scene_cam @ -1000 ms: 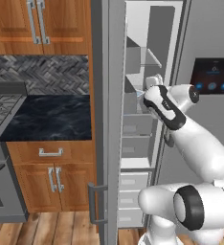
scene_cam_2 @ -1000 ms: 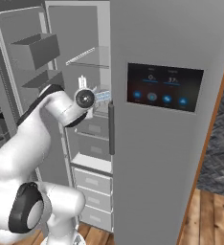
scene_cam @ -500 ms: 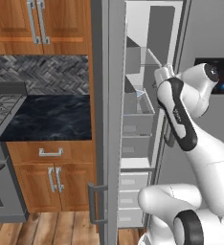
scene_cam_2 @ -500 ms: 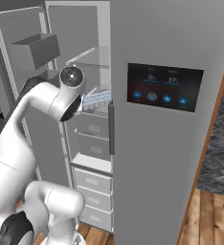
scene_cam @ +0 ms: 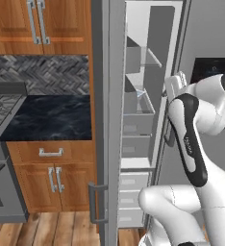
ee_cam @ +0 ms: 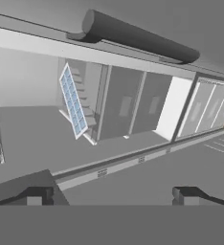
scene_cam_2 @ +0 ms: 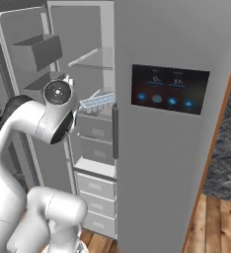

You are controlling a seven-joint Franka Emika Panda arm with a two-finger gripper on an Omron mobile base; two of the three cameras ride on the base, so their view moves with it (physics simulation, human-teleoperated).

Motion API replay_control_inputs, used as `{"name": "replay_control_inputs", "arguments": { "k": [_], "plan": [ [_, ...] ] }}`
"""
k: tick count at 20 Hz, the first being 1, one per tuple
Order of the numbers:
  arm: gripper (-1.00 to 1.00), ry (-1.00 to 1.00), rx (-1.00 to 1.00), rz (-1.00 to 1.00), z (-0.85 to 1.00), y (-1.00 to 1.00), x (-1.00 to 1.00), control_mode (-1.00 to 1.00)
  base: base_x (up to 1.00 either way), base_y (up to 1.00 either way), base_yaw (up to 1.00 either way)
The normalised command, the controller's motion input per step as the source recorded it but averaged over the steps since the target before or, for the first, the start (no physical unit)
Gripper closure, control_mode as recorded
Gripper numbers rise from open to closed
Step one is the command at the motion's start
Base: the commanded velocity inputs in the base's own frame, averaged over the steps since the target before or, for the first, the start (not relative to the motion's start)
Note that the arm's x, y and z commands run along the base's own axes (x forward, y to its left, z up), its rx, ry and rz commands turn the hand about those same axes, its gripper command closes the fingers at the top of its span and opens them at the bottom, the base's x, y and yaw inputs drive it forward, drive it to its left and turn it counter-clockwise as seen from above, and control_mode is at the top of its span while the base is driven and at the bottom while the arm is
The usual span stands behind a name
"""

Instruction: The ice cube tray has been filled with water. Take the tray and place it in the freezer to make ice. Close the freezer door after placing the tray.

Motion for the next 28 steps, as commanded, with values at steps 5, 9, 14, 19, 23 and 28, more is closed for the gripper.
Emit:
{"name": "replay_control_inputs", "arguments": {
  "k": [5,9,14,19,23,28],
  "plan": [
    [-1.00,0.00,0.00,0.00,0.00,0.00,0.00,1.00,-0.37,0.04,-0.05],
    [-1.00,0.00,0.00,0.00,0.00,0.00,0.00,1.00,-0.34,0.07,-0.10],
    [-1.00,0.00,0.00,0.00,0.00,0.00,0.00,1.00,-0.25,0.14,-0.14],
    [-1.00,0.00,0.00,0.00,0.00,0.00,0.00,1.00,-0.41,0.26,-0.12],
    [-1.00,0.00,0.00,0.00,0.00,0.00,0.00,1.00,-0.59,0.40,-0.05],
    [-1.00,0.00,0.00,0.00,0.00,0.00,0.00,1.00,-0.20,0.55,0.00]
  ]
}}
